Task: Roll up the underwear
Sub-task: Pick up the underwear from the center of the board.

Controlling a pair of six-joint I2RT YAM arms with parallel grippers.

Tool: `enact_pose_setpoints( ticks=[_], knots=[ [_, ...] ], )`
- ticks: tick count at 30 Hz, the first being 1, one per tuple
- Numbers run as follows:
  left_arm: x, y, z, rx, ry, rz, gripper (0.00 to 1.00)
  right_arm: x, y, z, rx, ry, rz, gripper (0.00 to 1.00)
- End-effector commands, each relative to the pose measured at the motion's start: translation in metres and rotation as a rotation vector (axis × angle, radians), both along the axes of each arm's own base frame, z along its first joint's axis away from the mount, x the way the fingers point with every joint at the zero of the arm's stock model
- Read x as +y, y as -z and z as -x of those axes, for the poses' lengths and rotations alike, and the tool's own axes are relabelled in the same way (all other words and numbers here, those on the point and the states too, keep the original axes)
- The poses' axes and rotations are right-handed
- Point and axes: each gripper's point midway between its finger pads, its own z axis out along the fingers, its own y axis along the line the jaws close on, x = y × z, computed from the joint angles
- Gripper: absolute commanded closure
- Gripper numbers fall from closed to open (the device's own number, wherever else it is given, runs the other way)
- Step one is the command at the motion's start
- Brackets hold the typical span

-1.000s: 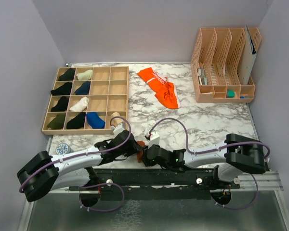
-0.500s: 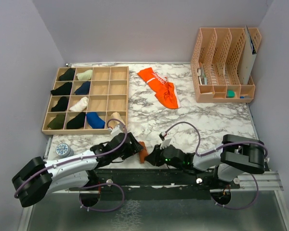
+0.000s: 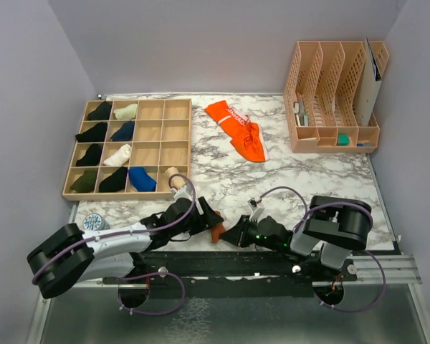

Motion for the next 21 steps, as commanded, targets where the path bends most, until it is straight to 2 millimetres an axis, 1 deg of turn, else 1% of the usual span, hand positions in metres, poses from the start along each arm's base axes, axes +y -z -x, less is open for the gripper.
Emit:
enact_pose_setpoints(
  ticks=[1, 5, 8, 11, 14, 15, 17, 18, 19, 21],
  knots=[
    [-0.003, 0.024, 0.010, 0.043, 0.093, -0.077, 0.28, -0.009, 0.016, 0.011, 0.056, -0.026, 0.033, 0.81],
    [-0.006, 0.036, 0.008, 0.077, 0.093, -0.121, 0.33, -0.012, 0.018, 0.009, 0.059, -0.016, 0.047, 0.81],
    [-0.007, 0.041, 0.007, 0.092, 0.096, -0.144, 0.42, -0.014, 0.019, 0.009, 0.062, -0.010, 0.056, 0.80],
    [-0.006, 0.044, 0.006, 0.093, 0.101, -0.173, 0.55, -0.016, 0.019, 0.008, 0.065, -0.001, 0.060, 0.80],
    [-0.007, 0.043, 0.003, 0.076, 0.121, -0.205, 0.73, -0.018, 0.018, 0.007, 0.064, 0.001, 0.059, 0.77],
    [-0.008, 0.042, 0.001, 0.068, 0.128, -0.214, 0.78, -0.017, 0.017, 0.007, 0.062, -0.001, 0.059, 0.73],
    [-0.010, 0.038, 0.000, 0.056, 0.149, -0.227, 0.86, -0.015, 0.015, 0.007, 0.054, -0.015, 0.073, 0.51],
    [-0.012, 0.035, -0.002, 0.045, 0.162, -0.231, 0.87, -0.011, 0.011, 0.006, 0.042, -0.029, 0.077, 0.44],
    [-0.014, 0.033, -0.003, 0.034, 0.177, -0.235, 0.89, -0.011, 0.010, 0.007, 0.033, -0.041, 0.092, 0.40],
    [-0.016, 0.026, -0.008, 0.016, 0.186, -0.253, 0.91, -0.013, 0.004, 0.006, 0.018, -0.044, 0.114, 0.36]
  ],
)
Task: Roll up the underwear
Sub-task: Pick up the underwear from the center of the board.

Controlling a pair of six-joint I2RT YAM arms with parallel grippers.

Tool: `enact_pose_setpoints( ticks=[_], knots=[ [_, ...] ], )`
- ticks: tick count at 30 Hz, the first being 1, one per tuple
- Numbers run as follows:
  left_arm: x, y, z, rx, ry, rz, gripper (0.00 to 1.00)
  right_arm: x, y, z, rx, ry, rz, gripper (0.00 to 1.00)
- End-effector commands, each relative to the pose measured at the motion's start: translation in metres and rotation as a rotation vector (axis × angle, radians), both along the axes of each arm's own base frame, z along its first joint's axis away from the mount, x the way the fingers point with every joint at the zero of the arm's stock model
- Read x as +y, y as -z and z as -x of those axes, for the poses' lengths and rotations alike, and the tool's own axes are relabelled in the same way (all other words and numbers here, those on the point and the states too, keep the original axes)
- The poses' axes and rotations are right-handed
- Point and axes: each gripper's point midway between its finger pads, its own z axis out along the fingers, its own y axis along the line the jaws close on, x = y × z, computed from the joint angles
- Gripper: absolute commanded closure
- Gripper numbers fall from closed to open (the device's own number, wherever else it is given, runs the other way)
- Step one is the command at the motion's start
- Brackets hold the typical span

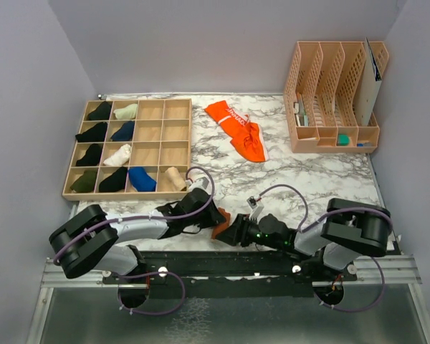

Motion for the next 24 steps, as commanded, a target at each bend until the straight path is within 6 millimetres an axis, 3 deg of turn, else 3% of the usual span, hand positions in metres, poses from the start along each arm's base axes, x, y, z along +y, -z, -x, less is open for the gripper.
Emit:
enact_pose_setpoints(
  ticks=[1, 9, 14, 19, 24],
  knots=[
    [0.014, 0.010, 0.003, 0.001, 0.064, -0.154, 0.93, -0.019, 0.019, 0.002, -0.003, -0.012, 0.165, 0.36],
    [0.006, -0.036, -0.035, -0.068, 0.095, -0.120, 0.96, -0.064, -0.003, -0.014, -0.069, 0.137, 0.264, 0.30],
    [0.014, -0.053, -0.059, -0.064, 0.077, -0.080, 0.97, -0.091, -0.021, -0.023, -0.109, 0.240, 0.278, 0.27],
    [0.028, -0.088, -0.094, -0.103, 0.029, 0.004, 0.97, -0.098, -0.039, -0.021, -0.141, 0.246, 0.212, 0.27],
    [0.068, -0.112, -0.140, -0.123, -0.074, 0.021, 0.97, -0.099, -0.037, -0.019, -0.134, 0.232, 0.235, 0.27]
  ],
)
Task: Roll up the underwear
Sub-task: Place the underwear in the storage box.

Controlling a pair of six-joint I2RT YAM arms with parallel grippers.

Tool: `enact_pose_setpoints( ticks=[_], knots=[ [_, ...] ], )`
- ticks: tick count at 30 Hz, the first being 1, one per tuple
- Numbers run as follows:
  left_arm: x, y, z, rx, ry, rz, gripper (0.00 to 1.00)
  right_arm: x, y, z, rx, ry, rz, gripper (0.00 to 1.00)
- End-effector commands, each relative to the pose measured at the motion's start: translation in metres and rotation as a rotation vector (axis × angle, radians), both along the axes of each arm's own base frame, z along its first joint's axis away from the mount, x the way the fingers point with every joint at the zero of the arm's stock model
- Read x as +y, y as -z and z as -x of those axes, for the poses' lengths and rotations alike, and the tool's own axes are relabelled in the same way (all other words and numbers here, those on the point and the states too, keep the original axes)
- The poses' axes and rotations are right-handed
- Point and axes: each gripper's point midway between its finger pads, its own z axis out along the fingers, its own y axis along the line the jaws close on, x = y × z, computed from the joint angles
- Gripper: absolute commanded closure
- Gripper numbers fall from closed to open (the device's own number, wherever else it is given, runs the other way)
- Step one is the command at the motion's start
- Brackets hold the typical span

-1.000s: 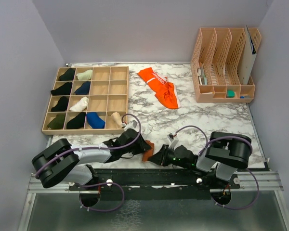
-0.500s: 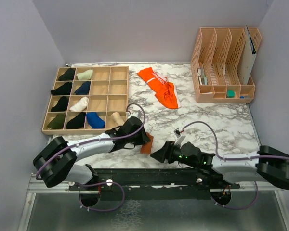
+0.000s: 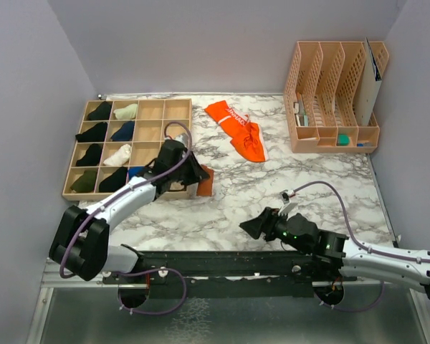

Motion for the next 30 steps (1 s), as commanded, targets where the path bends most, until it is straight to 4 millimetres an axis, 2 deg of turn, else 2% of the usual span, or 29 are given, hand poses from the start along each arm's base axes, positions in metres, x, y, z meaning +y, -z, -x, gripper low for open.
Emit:
enact_pose_setpoints(
  ticks=[1, 5, 8, 11, 13, 19, 25, 30],
  knots=[
    [0.029, -0.037, -0.035, -0.048, -0.026, 0.065, 0.97, -0.016, 0.027, 0.000, 0.024, 0.021, 0.133, 0.27],
    [0.076, -0.041, -0.072, -0.071, -0.136, 0.056, 0.97, -0.007, 0.025, 0.003, 0.030, -0.027, 0.156, 0.27],
    [0.105, -0.041, -0.096, -0.081, -0.205, 0.130, 0.97, 0.002, 0.021, 0.005, 0.028, -0.069, 0.189, 0.27],
    [0.127, -0.044, -0.118, -0.085, -0.255, 0.151, 0.97, 0.001, 0.027, 0.007, 0.040, -0.092, 0.245, 0.27],
    [0.152, -0.044, -0.133, -0.085, -0.316, 0.154, 0.97, 0.000, 0.028, 0.007, 0.035, -0.097, 0.261, 0.27],
    [0.203, -0.035, -0.159, -0.087, -0.449, 0.226, 0.97, -0.006, 0.028, 0.006, 0.020, -0.086, 0.273, 0.27],
    [0.232, -0.016, -0.176, -0.077, -0.531, 0.292, 0.97, -0.016, 0.033, 0.005, 0.015, -0.079, 0.321, 0.27],
    [0.239, 0.007, -0.185, -0.036, -0.571, 0.294, 0.97, -0.017, 0.033, 0.003, 0.009, -0.070, 0.338, 0.26]
  ],
)
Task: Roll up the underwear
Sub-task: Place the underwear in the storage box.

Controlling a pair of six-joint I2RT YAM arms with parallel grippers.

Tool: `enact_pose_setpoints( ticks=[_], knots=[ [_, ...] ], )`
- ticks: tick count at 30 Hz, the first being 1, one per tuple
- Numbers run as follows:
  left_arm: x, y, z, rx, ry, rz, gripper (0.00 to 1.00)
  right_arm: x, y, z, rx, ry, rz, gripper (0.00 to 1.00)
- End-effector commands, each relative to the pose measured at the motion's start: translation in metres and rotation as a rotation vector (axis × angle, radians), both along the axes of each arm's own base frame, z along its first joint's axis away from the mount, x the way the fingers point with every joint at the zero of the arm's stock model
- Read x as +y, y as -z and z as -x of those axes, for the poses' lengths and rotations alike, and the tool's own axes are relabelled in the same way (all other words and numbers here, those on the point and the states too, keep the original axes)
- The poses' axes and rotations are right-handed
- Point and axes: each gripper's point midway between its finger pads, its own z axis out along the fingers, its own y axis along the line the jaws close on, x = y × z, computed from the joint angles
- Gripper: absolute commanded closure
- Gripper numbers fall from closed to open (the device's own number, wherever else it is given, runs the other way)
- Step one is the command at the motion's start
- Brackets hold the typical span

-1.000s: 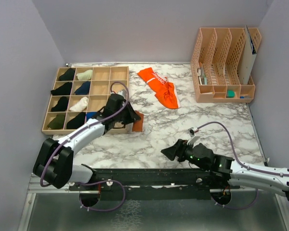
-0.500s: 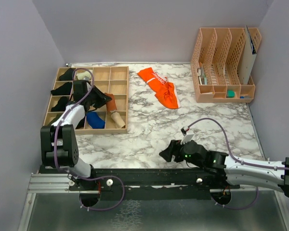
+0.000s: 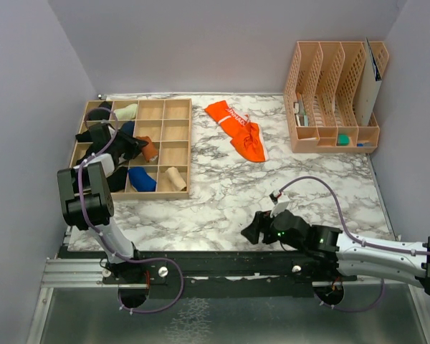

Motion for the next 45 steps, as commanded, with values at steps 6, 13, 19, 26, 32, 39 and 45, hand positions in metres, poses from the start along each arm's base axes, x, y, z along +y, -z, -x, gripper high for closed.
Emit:
enact_pose_setpoints(
  ticks=[6, 13, 19, 26, 32, 39, 45],
  knots=[
    [0.013, 0.011, -0.014, 0.015, -0.070, -0.007, 0.97, -0.004, -0.002, -0.008, -0.033, 0.014, 0.059, 0.25],
    [0.018, 0.029, -0.005, 0.094, -0.118, -0.016, 0.99, 0.001, -0.003, -0.012, -0.051, -0.009, 0.094, 0.24],
    [0.019, 0.029, 0.010, 0.088, -0.184, -0.009, 1.00, 0.003, -0.004, -0.013, -0.064, -0.024, 0.114, 0.23],
    [0.017, 0.022, 0.010, 0.074, -0.235, 0.002, 0.98, 0.001, -0.004, -0.012, -0.073, -0.033, 0.116, 0.23],
    [0.007, 0.037, -0.003, 0.121, -0.196, -0.033, 0.85, -0.005, -0.004, -0.013, -0.086, -0.024, 0.121, 0.22],
    [0.005, 0.047, 0.001, 0.148, -0.184, -0.078, 0.70, -0.009, -0.007, -0.015, -0.100, -0.013, 0.125, 0.21],
    [0.006, 0.056, 0.007, 0.201, -0.198, -0.082, 0.62, -0.008, -0.015, -0.019, -0.133, -0.023, 0.144, 0.20]
  ],
)
